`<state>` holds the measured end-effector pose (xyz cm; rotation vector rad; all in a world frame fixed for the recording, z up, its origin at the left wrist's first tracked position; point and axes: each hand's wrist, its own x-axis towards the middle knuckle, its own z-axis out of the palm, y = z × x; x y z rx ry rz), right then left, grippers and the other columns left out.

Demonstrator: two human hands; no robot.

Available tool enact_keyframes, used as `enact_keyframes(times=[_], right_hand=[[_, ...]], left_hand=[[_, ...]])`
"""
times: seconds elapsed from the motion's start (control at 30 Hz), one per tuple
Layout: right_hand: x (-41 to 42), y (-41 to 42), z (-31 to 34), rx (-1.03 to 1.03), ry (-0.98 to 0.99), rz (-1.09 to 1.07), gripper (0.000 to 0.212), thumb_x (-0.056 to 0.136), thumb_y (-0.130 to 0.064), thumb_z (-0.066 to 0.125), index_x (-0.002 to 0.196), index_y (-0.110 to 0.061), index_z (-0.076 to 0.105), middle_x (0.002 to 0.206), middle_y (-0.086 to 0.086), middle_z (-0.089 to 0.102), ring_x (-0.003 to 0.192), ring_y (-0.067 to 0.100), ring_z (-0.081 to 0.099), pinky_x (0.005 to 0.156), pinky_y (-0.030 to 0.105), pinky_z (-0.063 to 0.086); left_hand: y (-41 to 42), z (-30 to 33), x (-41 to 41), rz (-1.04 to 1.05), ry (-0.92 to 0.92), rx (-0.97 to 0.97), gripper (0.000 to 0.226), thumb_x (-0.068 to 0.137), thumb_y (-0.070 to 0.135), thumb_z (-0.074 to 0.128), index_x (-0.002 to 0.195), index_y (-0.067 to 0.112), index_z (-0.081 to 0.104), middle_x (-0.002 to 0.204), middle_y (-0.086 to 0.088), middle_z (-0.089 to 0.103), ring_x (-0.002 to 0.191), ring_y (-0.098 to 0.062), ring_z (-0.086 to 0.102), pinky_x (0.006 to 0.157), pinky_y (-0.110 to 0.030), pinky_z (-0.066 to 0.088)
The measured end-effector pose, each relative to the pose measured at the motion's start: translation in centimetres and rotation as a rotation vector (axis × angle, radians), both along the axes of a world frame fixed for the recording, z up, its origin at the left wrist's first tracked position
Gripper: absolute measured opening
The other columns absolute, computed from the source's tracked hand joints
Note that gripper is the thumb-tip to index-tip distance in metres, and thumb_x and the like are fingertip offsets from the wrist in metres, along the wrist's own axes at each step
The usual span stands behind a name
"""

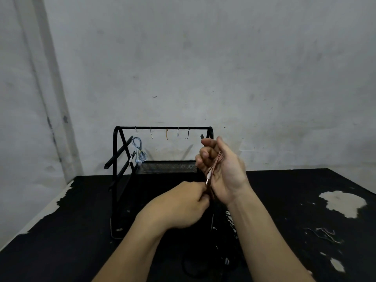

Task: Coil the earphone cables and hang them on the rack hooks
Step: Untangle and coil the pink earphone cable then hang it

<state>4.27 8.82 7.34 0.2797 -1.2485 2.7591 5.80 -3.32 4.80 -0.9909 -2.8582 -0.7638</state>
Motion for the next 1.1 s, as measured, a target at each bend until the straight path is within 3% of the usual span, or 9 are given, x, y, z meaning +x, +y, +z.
enact_keyframes(times=[0.2, 0.33, 0.5, 0.57, 0.7, 0.8, 0.9, 0.97, 1.1], right_hand=[[-0.2, 0.1, 0.1, -0.05, 0.031, -0.135, 0.039, 0.107, -0.03, 0.037, 0.094, -0.003, 0.062, 0.061, 0.005, 0.053, 0.057, 0.018, 0.056, 0.057, 0.026, 0.052], [-0.4, -0.4, -0.3, 0.09, -0.004, -0.142, 0.04, 0.107, -0.032, 0.036, 0.1, -0.003, 0.062, 0.067, 0.006, 0.057, 0.061, 0.019, 0.058, 0.062, 0.028, 0.05], [-0.1, -0.5, -0.3, 0.196, -0.043, -0.067, 0.045, 0.107, -0.038, 0.036, 0.11, -0.003, 0.064, 0.082, 0.012, 0.068, 0.072, 0.022, 0.064, 0.046, 0.025, 0.048], [-0.1, -0.5, -0.2, 0.197, -0.06, -0.024, 0.045, 0.106, -0.039, 0.036, 0.108, -0.004, 0.064, 0.083, 0.012, 0.071, 0.072, 0.022, 0.064, 0.044, 0.025, 0.047], [-0.4, 0.0, -0.3, 0.211, -0.099, -0.017, 0.046, 0.107, -0.04, 0.035, 0.107, -0.007, 0.066, 0.082, 0.008, 0.073, 0.071, 0.019, 0.068, 0.054, 0.028, 0.055], [-0.7, 0.2, -0.4, 0.184, -0.13, -0.03, 0.047, 0.107, -0.039, 0.034, 0.111, -0.006, 0.066, 0.083, 0.007, 0.073, 0.072, 0.019, 0.07, 0.059, 0.029, 0.058], [-0.8, 0.2, -0.6, 0.161, -0.148, -0.041, 0.046, 0.107, -0.039, 0.035, 0.113, -0.005, 0.066, 0.086, 0.008, 0.074, 0.075, 0.019, 0.071, 0.061, 0.028, 0.058], [-0.8, 0.2, -0.6, 0.155, -0.151, -0.043, 0.045, 0.107, -0.038, 0.035, 0.113, -0.005, 0.066, 0.088, 0.009, 0.074, 0.077, 0.02, 0.072, 0.062, 0.028, 0.057], [-0.5, 0.1, -0.3, 0.122, -0.152, 0.0, 0.044, 0.107, -0.036, 0.034, 0.113, -0.006, 0.064, 0.093, 0.01, 0.076, 0.083, 0.021, 0.073, 0.069, 0.032, 0.056]], left_hand=[[0.9, 0.0, 0.7, 0.238, -0.019, 0.118, 0.022, 0.091, 0.035, 0.053, 0.084, 0.018, 0.064, 0.085, -0.008, 0.069, 0.083, -0.027, 0.066, 0.064, -0.028, 0.046], [0.8, 0.4, 1.5, 0.368, 0.109, 0.272, 0.016, 0.084, 0.038, 0.058, 0.088, 0.024, 0.053, 0.086, -0.001, 0.066, 0.086, -0.027, 0.062, 0.073, -0.037, 0.05], [1.0, 1.0, 1.8, 0.321, 0.267, 0.413, 0.015, 0.083, 0.028, 0.065, 0.082, 0.022, 0.051, 0.07, 0.008, 0.063, 0.075, -0.014, 0.062, 0.068, -0.032, 0.046], [1.0, 1.0, 1.4, 0.297, 0.109, 0.532, 0.01, 0.085, 0.025, 0.066, 0.082, 0.022, 0.057, 0.068, 0.006, 0.068, 0.068, -0.01, 0.067, 0.069, -0.029, 0.051], [1.1, 0.7, 0.6, 0.147, -0.291, 0.842, 0.014, 0.079, 0.017, 0.075, 0.09, 0.022, 0.068, 0.082, -0.003, 0.073, 0.078, -0.02, 0.071, 0.087, -0.05, 0.057], [1.1, 1.0, 0.7, 0.076, -0.35, 0.913, 0.02, 0.085, 0.001, 0.072, 0.1, 0.014, 0.07, 0.083, -0.001, 0.071, 0.081, -0.014, 0.067, 0.085, -0.031, 0.056], [1.2, 0.7, 0.4, 0.066, -0.261, 0.842, 0.024, 0.084, -0.001, 0.072, 0.103, 0.013, 0.071, 0.087, 0.0, 0.074, 0.083, -0.013, 0.07, 0.084, -0.028, 0.058], [1.4, 0.3, -0.1, 0.128, -0.09, 0.744, 0.02, 0.083, 0.012, 0.076, 0.101, 0.019, 0.074, 0.086, 0.003, 0.075, 0.081, -0.011, 0.072, 0.082, -0.032, 0.058], [1.9, 0.0, -0.2, 0.25, 0.275, 0.678, 0.013, 0.082, 0.025, 0.078, 0.095, 0.024, 0.077, 0.091, 0.009, 0.072, 0.079, 0.0, 0.066, 0.075, -0.016, 0.051]])
